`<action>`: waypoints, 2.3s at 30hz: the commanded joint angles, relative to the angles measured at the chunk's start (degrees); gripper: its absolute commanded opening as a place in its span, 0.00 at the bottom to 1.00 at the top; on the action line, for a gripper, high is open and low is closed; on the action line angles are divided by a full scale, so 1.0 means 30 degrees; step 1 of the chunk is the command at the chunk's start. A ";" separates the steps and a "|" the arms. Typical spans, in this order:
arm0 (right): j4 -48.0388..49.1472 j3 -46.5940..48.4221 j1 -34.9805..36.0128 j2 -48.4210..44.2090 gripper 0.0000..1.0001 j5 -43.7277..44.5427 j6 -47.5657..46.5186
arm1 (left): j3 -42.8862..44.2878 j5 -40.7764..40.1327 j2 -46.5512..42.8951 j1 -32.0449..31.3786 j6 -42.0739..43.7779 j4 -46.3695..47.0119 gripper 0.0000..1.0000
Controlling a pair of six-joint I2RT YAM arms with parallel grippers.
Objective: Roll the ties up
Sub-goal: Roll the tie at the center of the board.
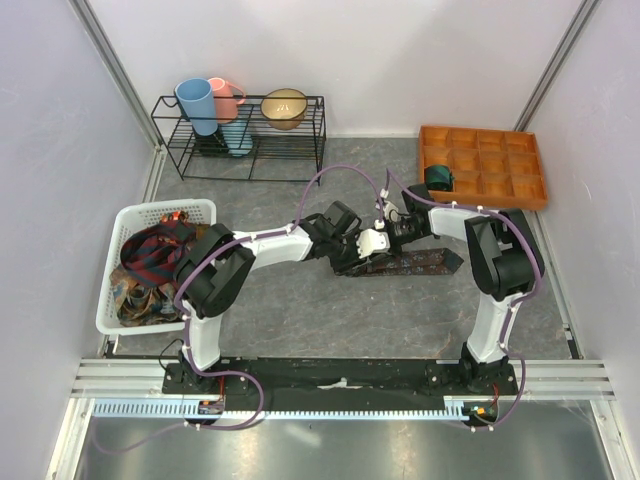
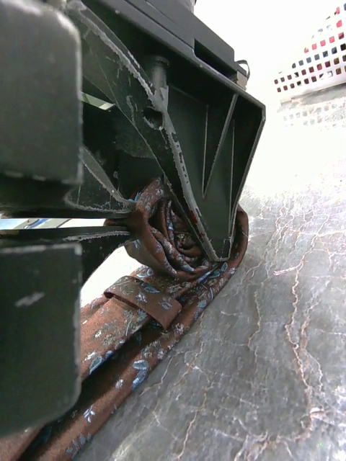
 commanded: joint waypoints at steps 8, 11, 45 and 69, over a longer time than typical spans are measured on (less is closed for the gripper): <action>-0.2492 0.0289 -0.0752 0.1186 0.00 0.4882 -0.2308 | -0.1245 0.2132 -0.3523 0.0656 -0.2295 0.3281 0.98; -0.2992 0.0728 -0.0928 0.1567 0.00 0.5381 -0.2660 | -0.1773 0.1929 -0.4839 0.0655 -0.3174 0.4432 1.00; -0.6069 0.3747 0.0331 0.5376 0.00 0.5997 -0.5297 | -0.3270 0.2778 -0.1623 0.1036 -0.1243 0.6605 0.90; -0.6334 0.3102 0.0360 0.5318 0.00 0.4300 -0.5502 | -0.2918 0.3628 -0.0186 0.0890 -0.0189 0.4701 0.52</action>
